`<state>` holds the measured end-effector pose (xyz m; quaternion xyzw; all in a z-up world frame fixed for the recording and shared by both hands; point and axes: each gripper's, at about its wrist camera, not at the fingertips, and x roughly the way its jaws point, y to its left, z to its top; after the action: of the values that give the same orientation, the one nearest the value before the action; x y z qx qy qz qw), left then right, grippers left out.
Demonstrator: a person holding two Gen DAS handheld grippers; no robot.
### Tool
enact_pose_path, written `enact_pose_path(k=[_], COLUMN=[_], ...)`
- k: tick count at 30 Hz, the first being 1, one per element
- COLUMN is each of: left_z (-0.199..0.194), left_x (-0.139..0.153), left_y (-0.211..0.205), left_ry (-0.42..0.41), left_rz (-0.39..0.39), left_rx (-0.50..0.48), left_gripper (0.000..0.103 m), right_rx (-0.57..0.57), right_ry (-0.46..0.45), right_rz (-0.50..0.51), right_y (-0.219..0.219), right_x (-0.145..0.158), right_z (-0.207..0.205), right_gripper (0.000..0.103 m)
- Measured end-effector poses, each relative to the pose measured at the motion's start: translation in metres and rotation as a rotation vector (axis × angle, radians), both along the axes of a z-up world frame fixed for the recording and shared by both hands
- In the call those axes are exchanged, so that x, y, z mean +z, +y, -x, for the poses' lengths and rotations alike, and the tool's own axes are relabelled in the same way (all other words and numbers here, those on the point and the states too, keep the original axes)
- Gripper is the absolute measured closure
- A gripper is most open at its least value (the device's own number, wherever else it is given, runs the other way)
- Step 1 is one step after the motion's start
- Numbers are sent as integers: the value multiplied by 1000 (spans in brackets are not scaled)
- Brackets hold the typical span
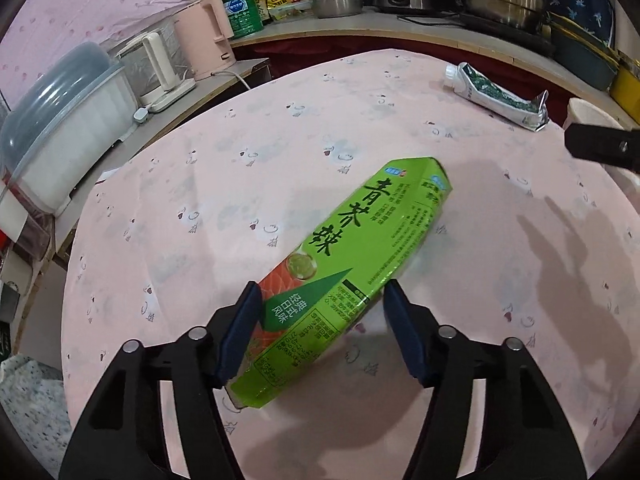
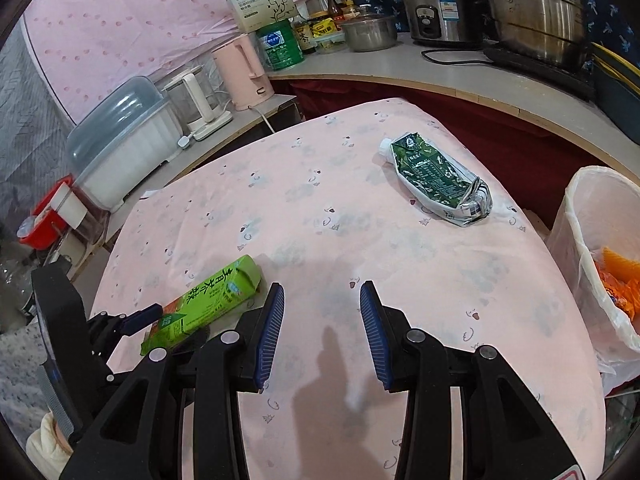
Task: Collect trash
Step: 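Grasp the green wasabi tube with the left gripper while the right gripper grasps the green drink carton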
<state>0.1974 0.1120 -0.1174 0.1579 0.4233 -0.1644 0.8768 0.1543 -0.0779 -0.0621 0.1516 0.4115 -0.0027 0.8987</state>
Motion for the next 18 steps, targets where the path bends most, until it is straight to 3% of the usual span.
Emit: enact_pose_path(k=[3,6,18], left_z=[-3,-9,-41], left_x=[10,16,22], left_y=[-14,-28,-67], left_ry=[17,60,251], left_rz=[35,83,338], left_rx=[9,27,111], left_gripper=[70,79,83], right_rx=[-10,-29,-89], right_ry=[-2,-4,-20], right_rz=[-3,-10,4], right_y=[-6,-17,-70], right_x=[0,-2,-1], right_z=[-2,-3,-32], right_gripper=[64,64,64])
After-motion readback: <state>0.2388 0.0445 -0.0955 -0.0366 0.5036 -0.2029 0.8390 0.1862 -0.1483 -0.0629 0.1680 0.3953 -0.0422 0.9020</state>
